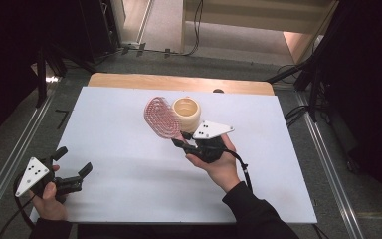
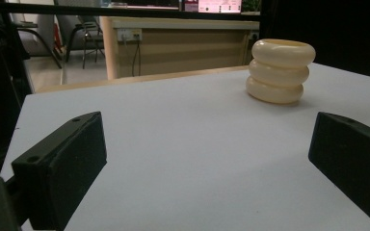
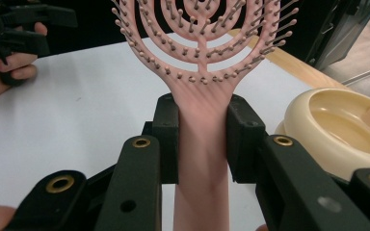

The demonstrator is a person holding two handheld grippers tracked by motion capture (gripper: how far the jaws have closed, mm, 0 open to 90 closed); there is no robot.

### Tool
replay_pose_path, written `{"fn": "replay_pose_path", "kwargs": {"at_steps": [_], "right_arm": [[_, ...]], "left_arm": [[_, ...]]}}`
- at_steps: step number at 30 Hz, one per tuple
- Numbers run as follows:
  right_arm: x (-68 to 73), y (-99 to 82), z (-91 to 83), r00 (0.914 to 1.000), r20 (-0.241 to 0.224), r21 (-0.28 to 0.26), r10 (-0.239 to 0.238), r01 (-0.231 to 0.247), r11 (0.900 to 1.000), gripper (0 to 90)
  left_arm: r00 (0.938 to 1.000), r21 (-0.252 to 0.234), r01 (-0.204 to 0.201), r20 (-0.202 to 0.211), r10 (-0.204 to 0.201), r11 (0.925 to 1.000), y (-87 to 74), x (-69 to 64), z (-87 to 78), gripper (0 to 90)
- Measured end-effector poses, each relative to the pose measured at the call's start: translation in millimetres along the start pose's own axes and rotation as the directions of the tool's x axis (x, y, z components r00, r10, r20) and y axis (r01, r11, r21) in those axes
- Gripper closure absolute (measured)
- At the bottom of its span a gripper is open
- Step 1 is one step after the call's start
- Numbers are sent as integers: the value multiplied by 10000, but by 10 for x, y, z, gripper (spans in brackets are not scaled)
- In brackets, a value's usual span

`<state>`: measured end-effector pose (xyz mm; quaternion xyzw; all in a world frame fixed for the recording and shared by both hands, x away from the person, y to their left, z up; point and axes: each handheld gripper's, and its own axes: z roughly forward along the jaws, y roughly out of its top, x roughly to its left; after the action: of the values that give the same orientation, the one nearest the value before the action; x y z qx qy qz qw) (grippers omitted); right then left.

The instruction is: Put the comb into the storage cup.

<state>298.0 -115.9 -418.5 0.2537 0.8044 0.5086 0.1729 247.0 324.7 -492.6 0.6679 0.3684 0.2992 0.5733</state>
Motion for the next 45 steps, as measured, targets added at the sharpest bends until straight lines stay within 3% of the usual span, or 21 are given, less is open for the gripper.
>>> {"fn": "replay_pose_path", "kwargs": {"at_steps": [13,26,45], "right_arm": [[-62,17,23,9990,290,-667,351,-331,9972,678],[-185,-1,38,9969,543,-1551,578,-488,9867,678],[-286,35,70,9937,664,-2218,904,-737,9723,678]], "left_arm": [[10000,-13,10,10,-10,10000,0,-1,2,3],[10000,-18,-12,42,12,10000,-1,0,1,3],[10000,-47,20,55,-20,10000,-1,3,-1,3]]}}
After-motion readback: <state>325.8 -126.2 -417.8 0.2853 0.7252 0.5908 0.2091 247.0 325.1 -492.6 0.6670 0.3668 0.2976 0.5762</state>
